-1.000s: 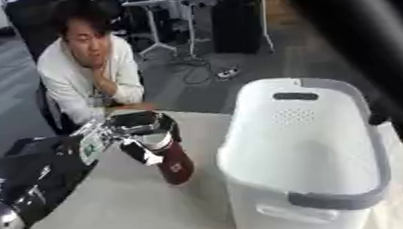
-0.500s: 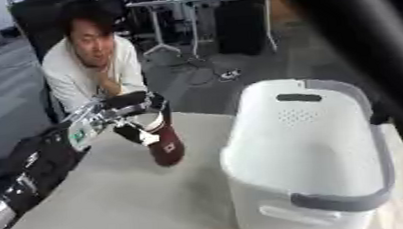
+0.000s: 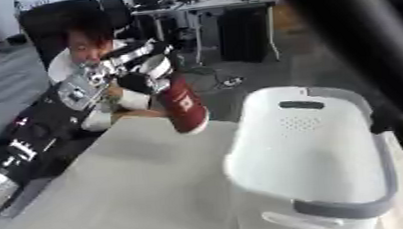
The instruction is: Pick up objects on the table and place them in the box.
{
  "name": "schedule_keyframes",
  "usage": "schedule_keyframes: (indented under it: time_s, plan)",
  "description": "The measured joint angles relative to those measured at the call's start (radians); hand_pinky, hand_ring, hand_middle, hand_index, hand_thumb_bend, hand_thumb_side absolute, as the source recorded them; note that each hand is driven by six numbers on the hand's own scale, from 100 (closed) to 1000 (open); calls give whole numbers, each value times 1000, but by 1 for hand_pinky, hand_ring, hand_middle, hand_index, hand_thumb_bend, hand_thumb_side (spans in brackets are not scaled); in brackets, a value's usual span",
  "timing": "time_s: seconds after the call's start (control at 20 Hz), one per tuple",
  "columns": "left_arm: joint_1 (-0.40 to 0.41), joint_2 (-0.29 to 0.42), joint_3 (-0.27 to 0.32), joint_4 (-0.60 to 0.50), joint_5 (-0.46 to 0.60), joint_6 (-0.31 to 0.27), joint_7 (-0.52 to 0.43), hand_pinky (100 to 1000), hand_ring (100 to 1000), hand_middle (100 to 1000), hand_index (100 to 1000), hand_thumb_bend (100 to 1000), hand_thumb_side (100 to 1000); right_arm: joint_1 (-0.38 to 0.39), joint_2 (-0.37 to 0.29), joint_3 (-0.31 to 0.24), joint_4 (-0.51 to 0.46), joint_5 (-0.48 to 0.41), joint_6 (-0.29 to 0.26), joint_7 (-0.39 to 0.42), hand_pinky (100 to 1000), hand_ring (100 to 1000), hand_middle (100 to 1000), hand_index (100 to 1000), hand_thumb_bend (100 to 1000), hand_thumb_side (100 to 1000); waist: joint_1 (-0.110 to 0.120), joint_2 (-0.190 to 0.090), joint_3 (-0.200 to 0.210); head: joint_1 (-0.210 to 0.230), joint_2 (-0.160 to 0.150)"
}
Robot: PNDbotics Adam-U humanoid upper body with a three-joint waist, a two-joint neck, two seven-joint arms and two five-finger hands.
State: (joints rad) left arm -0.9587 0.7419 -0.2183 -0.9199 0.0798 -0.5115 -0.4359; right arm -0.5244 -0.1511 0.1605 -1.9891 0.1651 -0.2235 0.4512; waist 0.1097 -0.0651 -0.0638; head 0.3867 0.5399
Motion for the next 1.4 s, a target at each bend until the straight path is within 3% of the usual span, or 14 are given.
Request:
schedule_keyframes:
  time_s: [0.25,0.5,0.6,0.65,0.7,0.75,0.8,0.85,0.9,1.1,1.15,1.25,1.3,1.4]
  plan:
    - [-54,-29,-13,-13,75,-1,-13,100,100,100,225,100,191,0,3,3,0,-3,-2,5,180,439,470,594,100,886,5,0,-23,0,-16]
    - [-76,-77,-27,-3,98,-89,8,100,100,100,223,100,192,-10,28,16,0,-12,-6,23,186,441,470,594,100,882,14,1,-62,1,-41]
    - [-89,-97,-28,11,101,-138,15,100,100,118,244,100,472,-16,38,24,0,-17,-9,34,188,441,470,594,100,880,22,3,-75,2,-51]
    - [-96,-105,-28,19,100,-159,19,100,100,239,304,100,565,-20,45,28,0,-21,-11,39,190,441,470,594,100,877,25,5,-81,4,-56]
    - [-105,-113,-28,29,94,-178,24,180,421,492,519,100,621,-24,50,31,0,-23,-12,44,192,441,470,594,100,875,29,7,-88,4,-62]
    - [-112,-119,-28,38,79,-188,32,852,753,742,745,100,539,-31,56,33,0,-27,-13,48,193,442,470,594,100,873,32,9,-95,4,-68]
    - [-117,-124,-28,48,51,-192,37,1000,931,903,900,100,605,-37,62,35,0,-31,-14,50,195,442,470,593,100,871,35,9,-101,3,-77]
    - [-119,-126,-28,56,12,-194,39,978,872,846,839,100,548,-41,68,38,0,-33,-15,51,194,442,470,594,100,872,38,10,-106,-1,-88]
    - [-119,-129,-27,64,-28,-197,41,1000,1000,1000,1000,163,789,-44,72,38,0,-36,-15,51,196,441,470,593,100,869,40,12,-108,-5,-97]
    - [-117,-132,-4,89,-126,-216,61,1000,1000,1000,1000,209,898,-45,81,38,0,-43,-15,51,195,441,469,593,100,870,44,14,-109,-78,-157]
    - [-115,-132,4,93,-129,-224,68,1000,1000,1000,1000,240,861,-45,81,38,0,-44,-15,51,196,441,469,593,100,863,44,14,-109,-97,-174]
    - [-96,-128,20,90,-111,-245,89,1000,1000,1000,1000,153,909,-45,81,38,0,-45,-15,51,195,441,469,593,100,870,44,14,-106,-123,-207]
    - [-71,-115,26,75,-83,-258,104,974,1000,1000,1000,100,760,-45,80,37,0,-45,-15,51,193,439,468,592,100,861,45,14,-104,-134,-224]
    - [26,-66,36,-8,15,-267,158,921,968,1000,1000,100,712,-44,76,36,0,-44,-15,50,188,438,467,591,100,876,47,14,-77,-161,-258]
